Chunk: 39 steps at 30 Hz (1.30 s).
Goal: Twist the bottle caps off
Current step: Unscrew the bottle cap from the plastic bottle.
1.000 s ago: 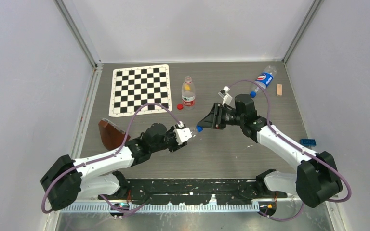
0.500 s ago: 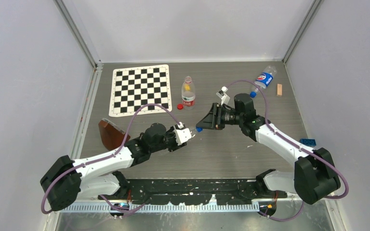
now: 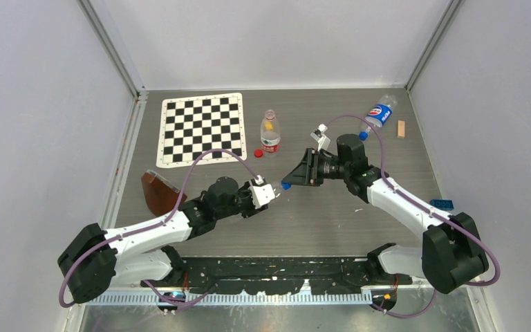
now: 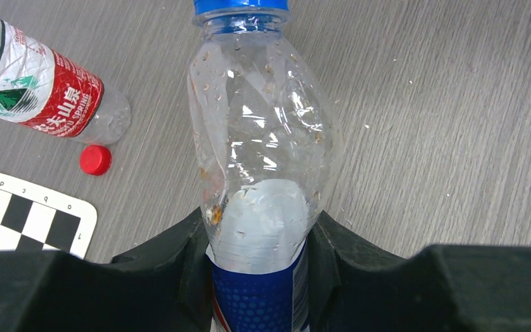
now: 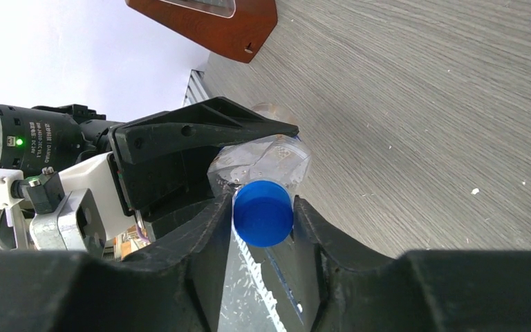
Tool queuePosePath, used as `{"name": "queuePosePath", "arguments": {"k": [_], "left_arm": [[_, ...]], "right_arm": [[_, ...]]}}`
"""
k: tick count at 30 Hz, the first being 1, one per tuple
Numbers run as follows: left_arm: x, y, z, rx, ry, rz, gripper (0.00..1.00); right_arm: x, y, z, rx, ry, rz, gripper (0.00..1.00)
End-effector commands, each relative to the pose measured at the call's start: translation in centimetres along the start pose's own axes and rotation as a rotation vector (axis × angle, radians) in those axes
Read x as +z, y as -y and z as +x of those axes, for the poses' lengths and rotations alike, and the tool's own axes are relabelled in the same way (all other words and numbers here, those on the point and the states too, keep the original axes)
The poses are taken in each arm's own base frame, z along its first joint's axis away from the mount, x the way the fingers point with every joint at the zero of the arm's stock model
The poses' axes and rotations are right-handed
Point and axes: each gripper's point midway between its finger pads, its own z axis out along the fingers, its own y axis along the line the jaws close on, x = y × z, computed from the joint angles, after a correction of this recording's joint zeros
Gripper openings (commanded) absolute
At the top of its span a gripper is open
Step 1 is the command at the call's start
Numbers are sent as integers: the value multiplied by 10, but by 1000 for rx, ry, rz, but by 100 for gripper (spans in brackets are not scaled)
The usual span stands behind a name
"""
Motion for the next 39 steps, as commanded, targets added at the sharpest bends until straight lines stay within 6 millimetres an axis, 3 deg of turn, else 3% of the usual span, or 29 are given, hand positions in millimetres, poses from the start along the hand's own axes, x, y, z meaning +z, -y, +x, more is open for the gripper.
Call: {"name": "queuePosePath", "arguments": {"k": [1,6,10,12,15,20,24,25,28,33,39], "left_arm": [[0,-5,-16,19,59,-19,5],[1,-4,-17,16,65,-15,5],[1,-4,-18,14,67,-12,5],[0,-4,-18,14,68,-13,5],[1,-4,-18,12,70,-11,5],[2,-3,-19,1,74,-10,5],[5,-1,-20,-5,82,4,4],[6,1,-22,-10,88,17,4],[7,10,-28,-31,114,71,4],[4,31,-39,-70,148,217,5],[-8,39,-53,-126,187,326,5]], "right_arm": [[-5,-19,-4,-78,8,-66,47],[-5,-18,-4,-78,9,-61,52],[-4,-16,-3,-74,4,-58,51],[-3,-15,-3,-71,-1,-58,48],[-3,-15,-2,-74,-4,-63,37],[-6,-18,1,-86,-13,-80,32],[-10,-21,5,-125,-15,-92,18],[-11,-22,10,-154,-20,-96,9],[-16,-27,23,-248,-20,-111,2],[-30,-45,41,-426,36,-156,1],[-36,-64,56,-536,52,-230,1]]}}
